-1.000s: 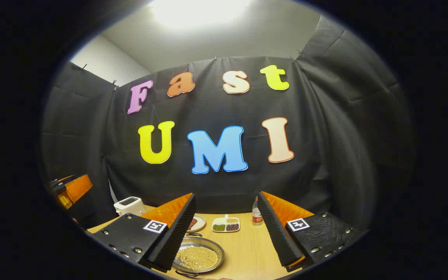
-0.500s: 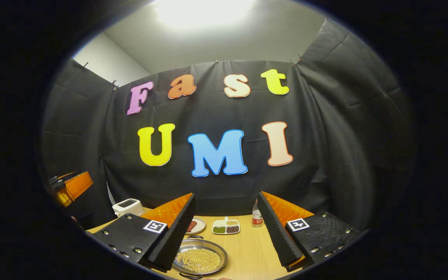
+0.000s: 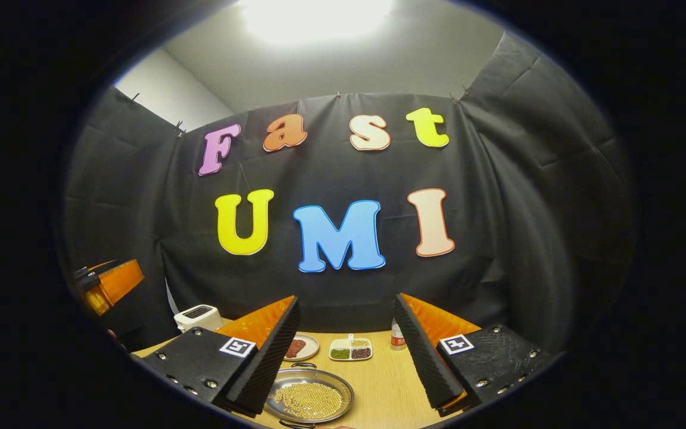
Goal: First push the handle of the pot to place it horizontally, then grasp the pot with both hands and set it on the induction cooktop.
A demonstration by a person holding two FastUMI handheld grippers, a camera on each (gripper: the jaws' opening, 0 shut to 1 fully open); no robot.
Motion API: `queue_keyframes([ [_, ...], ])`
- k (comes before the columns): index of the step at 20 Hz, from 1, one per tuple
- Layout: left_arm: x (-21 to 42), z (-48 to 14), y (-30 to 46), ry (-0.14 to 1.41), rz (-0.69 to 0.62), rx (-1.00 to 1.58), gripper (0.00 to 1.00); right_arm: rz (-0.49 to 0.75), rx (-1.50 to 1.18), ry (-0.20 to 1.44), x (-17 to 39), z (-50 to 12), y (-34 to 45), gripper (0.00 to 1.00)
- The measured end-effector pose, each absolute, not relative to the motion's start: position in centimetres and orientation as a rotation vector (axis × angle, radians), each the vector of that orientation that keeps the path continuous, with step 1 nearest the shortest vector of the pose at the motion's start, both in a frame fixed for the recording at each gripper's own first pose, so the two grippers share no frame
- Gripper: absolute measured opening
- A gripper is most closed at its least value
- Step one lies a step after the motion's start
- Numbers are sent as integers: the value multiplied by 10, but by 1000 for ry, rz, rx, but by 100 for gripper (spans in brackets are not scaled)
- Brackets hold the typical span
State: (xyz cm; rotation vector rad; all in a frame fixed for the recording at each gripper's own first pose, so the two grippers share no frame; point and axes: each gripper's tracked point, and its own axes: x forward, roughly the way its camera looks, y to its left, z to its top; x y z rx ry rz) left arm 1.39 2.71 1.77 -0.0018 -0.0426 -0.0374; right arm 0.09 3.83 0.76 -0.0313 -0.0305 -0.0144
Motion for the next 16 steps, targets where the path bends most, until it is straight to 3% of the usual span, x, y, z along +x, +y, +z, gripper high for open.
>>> queue_keyframes([
  [16,24,4,39,-16,-28,8,97,8,-39,75,16,-38,48,97],
])
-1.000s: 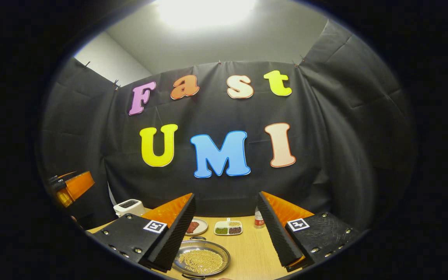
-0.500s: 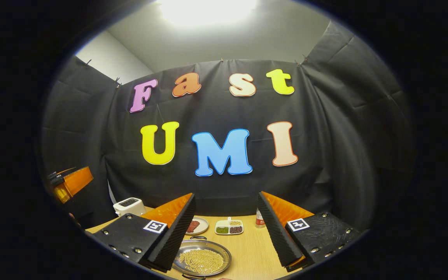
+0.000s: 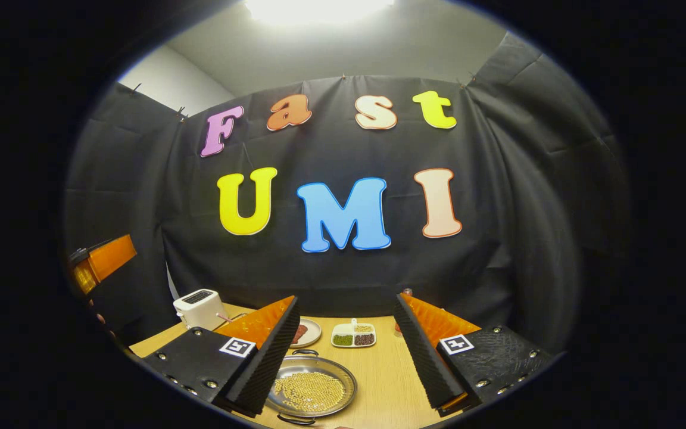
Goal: First push the handle of the pot to place it horizontally, then grasp the pot with both hands and set it on the induction cooktop.
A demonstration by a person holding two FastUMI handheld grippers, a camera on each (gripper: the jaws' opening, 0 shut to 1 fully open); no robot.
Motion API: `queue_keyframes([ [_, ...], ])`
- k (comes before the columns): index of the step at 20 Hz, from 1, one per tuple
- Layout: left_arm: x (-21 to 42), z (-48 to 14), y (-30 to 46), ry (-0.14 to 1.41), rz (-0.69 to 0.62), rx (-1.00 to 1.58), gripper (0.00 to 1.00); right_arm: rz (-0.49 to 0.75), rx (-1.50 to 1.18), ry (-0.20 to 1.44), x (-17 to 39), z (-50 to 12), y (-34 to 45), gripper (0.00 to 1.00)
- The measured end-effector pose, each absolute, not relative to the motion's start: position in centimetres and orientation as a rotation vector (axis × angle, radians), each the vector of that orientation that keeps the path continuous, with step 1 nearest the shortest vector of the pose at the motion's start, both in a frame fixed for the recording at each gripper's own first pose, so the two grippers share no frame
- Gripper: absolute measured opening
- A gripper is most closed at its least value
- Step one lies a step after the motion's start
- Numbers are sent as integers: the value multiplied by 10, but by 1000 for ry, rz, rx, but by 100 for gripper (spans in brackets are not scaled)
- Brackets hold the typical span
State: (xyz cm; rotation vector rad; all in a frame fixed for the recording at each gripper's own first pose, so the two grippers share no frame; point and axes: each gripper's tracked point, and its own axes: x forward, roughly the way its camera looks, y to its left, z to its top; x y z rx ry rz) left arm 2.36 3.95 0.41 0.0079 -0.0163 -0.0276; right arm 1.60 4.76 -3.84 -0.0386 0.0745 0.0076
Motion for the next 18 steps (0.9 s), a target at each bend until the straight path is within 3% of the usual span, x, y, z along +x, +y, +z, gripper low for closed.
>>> queue_keyframes([
  [3,22,-2,45,-10,-21,13,97,23,-48,115,17,-53,55,96],
  [4,22,-3,45,-5,-21,13,97,27,-48,129,19,-59,57,92],
  [5,22,-6,47,2,-20,14,96,34,-45,146,18,-64,61,77],
  [6,21,-10,49,9,-17,16,97,30,-44,168,18,-74,62,77],
  [7,19,-12,51,14,-15,19,97,37,-38,196,17,-82,64,64],
  [9,20,-15,55,24,-9,20,97,52,-44,261,16,-104,73,61],
  [11,19,-20,60,33,-1,22,99,93,-39,310,15,-121,81,27],
  [16,15,-28,68,48,12,27,97,212,-86,450,4,-166,109,19],
  [18,15,-31,71,55,13,25,96,214,-73,517,2,-187,113,3],
])
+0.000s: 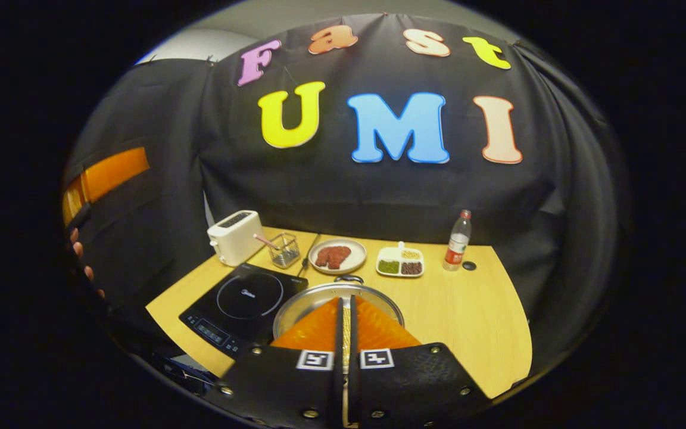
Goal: First push the handle of the pot to place it horizontally, then grasp the pot with both hands and set it on the induction cooktop.
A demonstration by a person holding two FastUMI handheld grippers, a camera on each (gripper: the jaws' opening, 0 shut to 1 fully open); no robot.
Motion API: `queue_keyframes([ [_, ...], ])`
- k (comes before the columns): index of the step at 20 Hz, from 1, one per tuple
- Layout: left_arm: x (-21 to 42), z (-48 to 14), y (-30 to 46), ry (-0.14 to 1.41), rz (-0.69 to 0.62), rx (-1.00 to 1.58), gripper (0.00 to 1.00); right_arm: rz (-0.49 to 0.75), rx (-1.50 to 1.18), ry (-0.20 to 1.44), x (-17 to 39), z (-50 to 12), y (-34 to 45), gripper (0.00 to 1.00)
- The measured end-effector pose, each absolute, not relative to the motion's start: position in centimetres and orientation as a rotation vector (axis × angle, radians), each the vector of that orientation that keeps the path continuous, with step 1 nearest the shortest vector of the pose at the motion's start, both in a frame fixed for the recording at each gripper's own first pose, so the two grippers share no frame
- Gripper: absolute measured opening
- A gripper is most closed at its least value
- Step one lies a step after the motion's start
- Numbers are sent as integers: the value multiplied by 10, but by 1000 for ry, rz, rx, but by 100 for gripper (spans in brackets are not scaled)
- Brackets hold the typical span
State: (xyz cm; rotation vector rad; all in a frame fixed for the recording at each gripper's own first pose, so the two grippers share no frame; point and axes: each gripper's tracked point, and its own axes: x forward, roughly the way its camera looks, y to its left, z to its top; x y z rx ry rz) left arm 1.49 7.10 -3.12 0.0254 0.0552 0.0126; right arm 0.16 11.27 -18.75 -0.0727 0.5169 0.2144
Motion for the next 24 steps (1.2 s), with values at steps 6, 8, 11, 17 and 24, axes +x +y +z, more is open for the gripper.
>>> queue_keyframes([
  [6,16,-39,83,71,12,31,99,283,-64,705,-21,-240,140,8],
  [8,17,-45,88,80,11,27,97,300,-50,780,-29,-261,149,7],
  [11,17,-51,98,93,13,27,95,315,-7,876,-39,-291,162,7],
  [17,10,-60,121,117,36,22,95,309,66,1035,-52,-340,176,7],
  [24,10,-61,144,122,30,18,99,241,157,1140,-58,-378,190,7],
])
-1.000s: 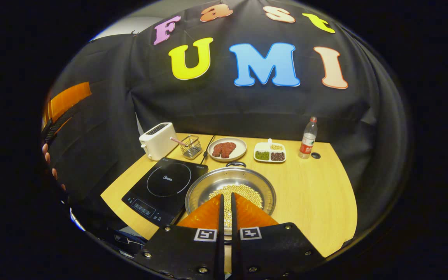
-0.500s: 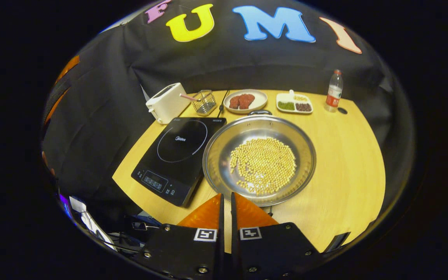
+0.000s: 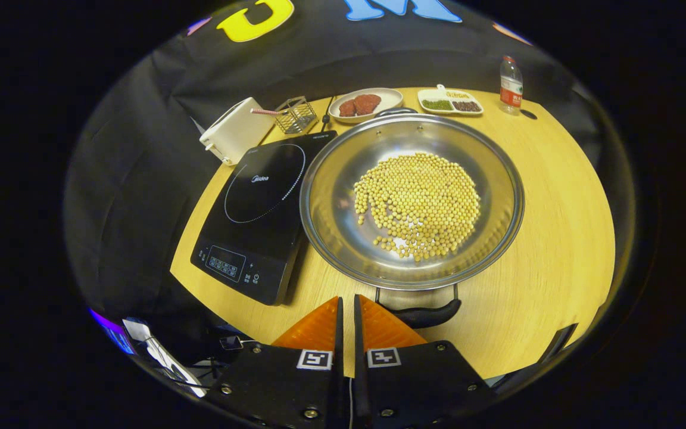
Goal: First push the handle of the pot to place it horizontally, then grasp the pot with both hands and set it on the induction cooktop.
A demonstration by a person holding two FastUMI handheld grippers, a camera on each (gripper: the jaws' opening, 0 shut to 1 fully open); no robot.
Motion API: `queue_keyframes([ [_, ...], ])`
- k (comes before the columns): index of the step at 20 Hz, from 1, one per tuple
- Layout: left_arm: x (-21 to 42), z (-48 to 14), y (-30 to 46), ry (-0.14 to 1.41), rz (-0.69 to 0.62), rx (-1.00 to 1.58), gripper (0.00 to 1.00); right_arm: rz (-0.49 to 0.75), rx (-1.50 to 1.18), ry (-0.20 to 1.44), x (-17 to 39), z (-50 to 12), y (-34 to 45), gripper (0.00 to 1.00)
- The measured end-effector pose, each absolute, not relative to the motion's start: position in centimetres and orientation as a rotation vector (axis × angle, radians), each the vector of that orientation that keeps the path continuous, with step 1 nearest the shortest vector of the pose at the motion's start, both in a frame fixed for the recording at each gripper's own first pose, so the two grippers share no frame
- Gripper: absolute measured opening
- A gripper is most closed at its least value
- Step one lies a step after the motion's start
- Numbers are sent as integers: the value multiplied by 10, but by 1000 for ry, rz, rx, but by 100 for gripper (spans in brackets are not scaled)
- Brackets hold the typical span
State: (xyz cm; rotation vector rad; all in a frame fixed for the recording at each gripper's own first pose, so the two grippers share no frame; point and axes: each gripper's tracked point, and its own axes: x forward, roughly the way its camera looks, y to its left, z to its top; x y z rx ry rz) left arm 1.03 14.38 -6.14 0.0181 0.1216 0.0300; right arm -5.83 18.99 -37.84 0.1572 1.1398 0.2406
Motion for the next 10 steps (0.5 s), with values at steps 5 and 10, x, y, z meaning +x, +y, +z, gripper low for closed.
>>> queue_keyframes([
  [5,9,-65,157,127,16,3,99,151,217,1159,-44,-403,193,7],
  [10,9,-70,159,144,0,-5,99,86,323,1155,-35,-409,195,5],
])
